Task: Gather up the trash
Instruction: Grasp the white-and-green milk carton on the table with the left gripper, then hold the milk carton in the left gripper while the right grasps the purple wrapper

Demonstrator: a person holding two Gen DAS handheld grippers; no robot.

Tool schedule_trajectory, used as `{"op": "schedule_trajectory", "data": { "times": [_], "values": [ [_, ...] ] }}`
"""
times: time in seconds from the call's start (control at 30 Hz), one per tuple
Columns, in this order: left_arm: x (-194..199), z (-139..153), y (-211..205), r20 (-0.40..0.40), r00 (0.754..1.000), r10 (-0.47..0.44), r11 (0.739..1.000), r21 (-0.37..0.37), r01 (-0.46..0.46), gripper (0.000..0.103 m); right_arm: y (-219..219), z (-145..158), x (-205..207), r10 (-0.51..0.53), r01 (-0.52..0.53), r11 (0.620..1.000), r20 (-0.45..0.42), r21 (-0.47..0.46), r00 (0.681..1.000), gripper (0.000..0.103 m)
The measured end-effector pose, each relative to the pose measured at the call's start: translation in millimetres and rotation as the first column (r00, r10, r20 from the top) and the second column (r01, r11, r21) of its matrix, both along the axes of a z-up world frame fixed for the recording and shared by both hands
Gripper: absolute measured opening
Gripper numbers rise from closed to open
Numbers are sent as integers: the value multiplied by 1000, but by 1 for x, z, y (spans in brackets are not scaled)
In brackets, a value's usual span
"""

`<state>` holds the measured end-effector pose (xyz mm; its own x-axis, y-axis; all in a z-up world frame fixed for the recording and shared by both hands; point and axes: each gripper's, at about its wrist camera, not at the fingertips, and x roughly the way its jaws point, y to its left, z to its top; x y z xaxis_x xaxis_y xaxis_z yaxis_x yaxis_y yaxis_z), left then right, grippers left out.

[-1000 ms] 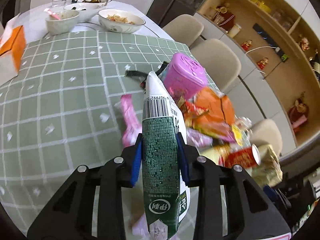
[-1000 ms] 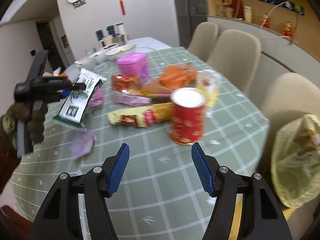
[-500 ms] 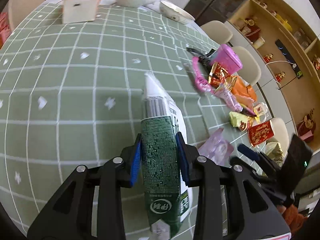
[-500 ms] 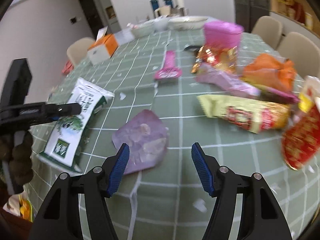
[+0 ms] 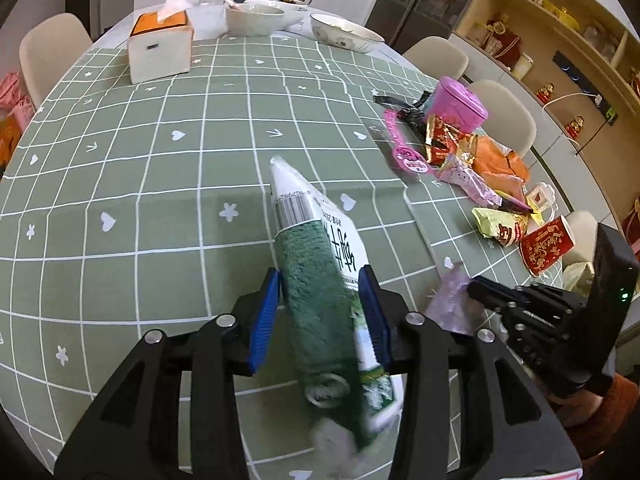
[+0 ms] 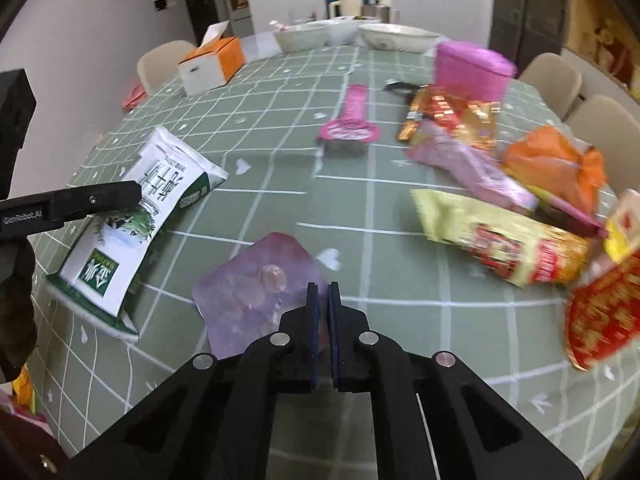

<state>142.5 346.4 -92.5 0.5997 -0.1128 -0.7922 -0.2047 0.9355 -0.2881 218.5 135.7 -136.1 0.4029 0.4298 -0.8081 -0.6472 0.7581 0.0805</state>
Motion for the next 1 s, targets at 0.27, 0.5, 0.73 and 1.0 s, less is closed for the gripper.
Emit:
{"op": "schedule_trajectory", "data": {
  "times": [0.27,0.5,0.73,1.0],
  "values": [
    [2,3,-10,12,1000,-26,1000,15,26,50,-53,17,1,-119,119,993,-5,19,993,6],
    [7,5,-23,1,996,-85,994,61,85,61,-73,20,-10,-148,148,989,-4,12,989,6],
    [23,0,-31,-68,996,-57,988,140,66,61,-82,30,-19,-177,176,984,30,36,984,6],
    [27,-6,-26,-113,993,-30,994,98,41,50,-97,35,-22,-147,151,980,-42,131,988,6]
  ]
}}
